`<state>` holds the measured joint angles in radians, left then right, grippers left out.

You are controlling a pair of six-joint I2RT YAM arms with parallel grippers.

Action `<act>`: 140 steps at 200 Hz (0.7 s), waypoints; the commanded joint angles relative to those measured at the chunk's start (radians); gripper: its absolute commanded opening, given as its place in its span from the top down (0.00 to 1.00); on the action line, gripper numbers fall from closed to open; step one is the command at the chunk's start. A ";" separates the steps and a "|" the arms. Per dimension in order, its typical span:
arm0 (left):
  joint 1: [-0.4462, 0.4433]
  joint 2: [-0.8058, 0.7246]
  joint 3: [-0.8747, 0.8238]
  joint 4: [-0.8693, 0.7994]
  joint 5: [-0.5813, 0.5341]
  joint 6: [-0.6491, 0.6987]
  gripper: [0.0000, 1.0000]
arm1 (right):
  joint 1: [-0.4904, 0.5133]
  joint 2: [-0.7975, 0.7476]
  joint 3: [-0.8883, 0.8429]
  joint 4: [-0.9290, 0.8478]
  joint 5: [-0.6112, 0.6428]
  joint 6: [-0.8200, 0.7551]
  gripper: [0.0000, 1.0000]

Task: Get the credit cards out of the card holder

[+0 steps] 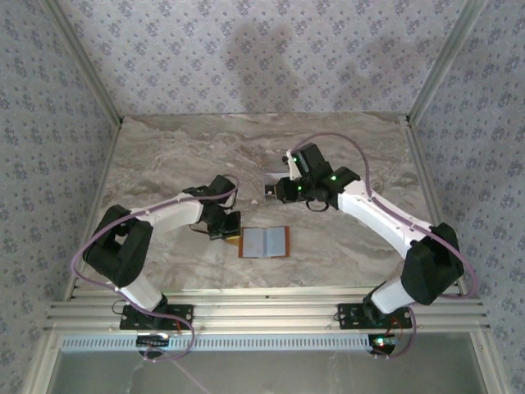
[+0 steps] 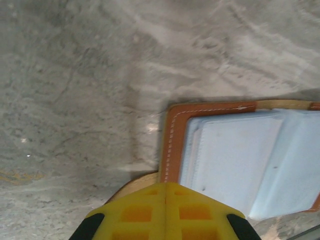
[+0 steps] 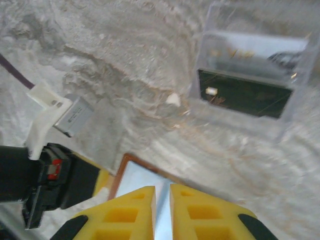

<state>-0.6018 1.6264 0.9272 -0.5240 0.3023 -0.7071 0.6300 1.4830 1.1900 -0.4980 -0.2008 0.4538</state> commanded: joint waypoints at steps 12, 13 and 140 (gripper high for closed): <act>0.016 -0.015 -0.029 -0.011 0.020 0.024 0.94 | 0.039 0.025 -0.069 0.073 -0.145 0.246 0.86; 0.016 -0.014 -0.029 -0.011 0.020 0.024 0.94 | 0.040 0.027 -0.071 0.075 -0.148 0.248 0.86; 0.033 0.023 -0.084 0.024 0.041 0.038 0.94 | 0.186 0.300 -0.033 0.143 -0.306 0.315 0.86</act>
<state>-0.5747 1.6386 0.8650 -0.4980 0.3363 -0.6884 0.7975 1.7359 1.1091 -0.3466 -0.4751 0.7540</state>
